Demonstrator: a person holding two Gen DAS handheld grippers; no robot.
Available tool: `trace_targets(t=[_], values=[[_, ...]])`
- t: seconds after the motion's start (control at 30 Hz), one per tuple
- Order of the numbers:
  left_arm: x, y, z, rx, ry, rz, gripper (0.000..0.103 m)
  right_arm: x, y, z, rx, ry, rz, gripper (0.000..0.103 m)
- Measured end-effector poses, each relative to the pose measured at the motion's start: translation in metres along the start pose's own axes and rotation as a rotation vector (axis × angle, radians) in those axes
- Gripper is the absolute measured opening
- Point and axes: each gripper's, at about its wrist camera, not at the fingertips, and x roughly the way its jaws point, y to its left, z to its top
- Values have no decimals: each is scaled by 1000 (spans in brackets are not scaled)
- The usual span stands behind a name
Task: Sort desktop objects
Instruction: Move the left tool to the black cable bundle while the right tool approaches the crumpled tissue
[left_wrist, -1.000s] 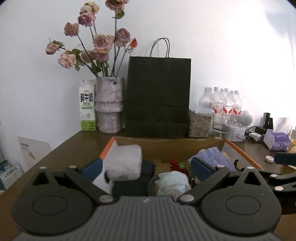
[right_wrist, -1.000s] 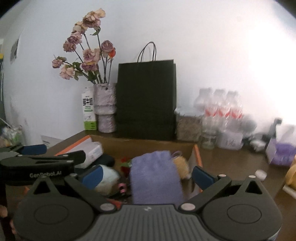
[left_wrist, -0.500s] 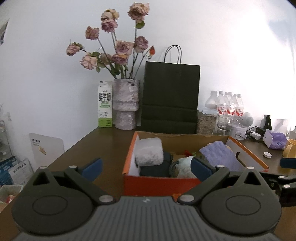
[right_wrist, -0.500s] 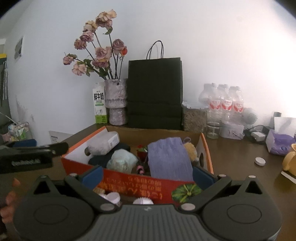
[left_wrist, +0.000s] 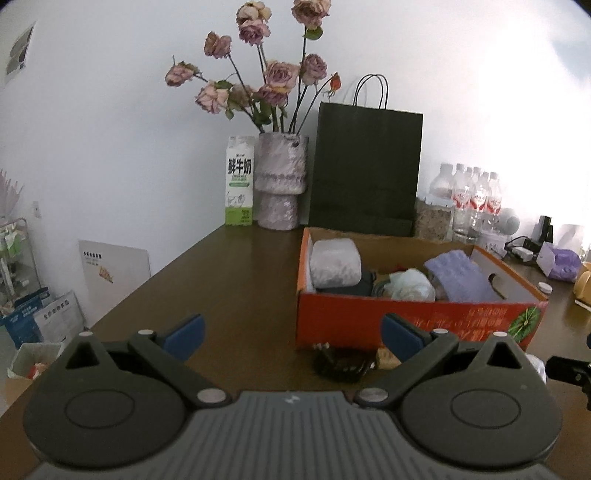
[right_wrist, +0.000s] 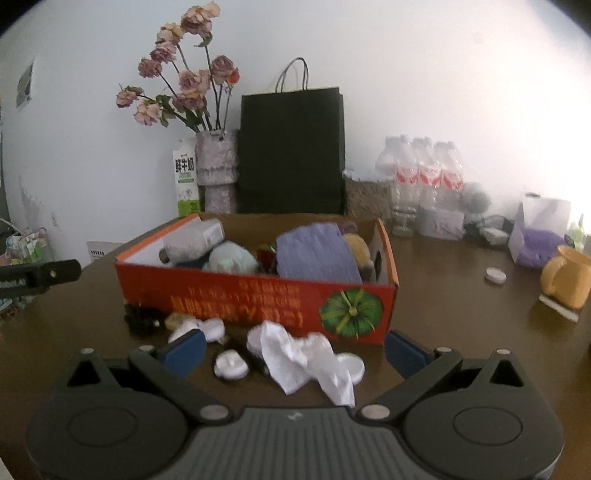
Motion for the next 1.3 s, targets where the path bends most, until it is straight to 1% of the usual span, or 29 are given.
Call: trace_targets(t=[0.13,0.2,0.3,0.4,0.53,0.73,0.83,0.9,1.03,1.17,1.3], values=[[1,4,-10,2,27,6,103,2,-8,-14,15,29,-1,103],[4,4,-13,8,44,8,103,5,-10,-19,11,53,-20,103],[7,5,-18,16,64,7,103,10,-14,-25,10,81,-38,103],[10,5,-20,21,76,7,103,14,-18,-26,33,100,-33,103],[19,4,-20,26,89,13,103,20,-16,-21,39,94,-22,103],[35,-3,-16,44,117,2,103,35,-10,-9,39,76,-22,103],[44,-9,-13,54,122,-5,103,41,-8,-3,47,55,-22,100],[50,-12,-12,66,128,-6,103,43,-5,-2,37,42,-31,97],[62,-15,-11,86,146,-13,103,51,-1,-1,-15,33,-55,96],[72,-14,-11,72,175,-27,103,61,-1,1,-41,50,-59,89],[80,-14,-13,67,202,-38,103,70,-2,1,-50,73,-41,74]])
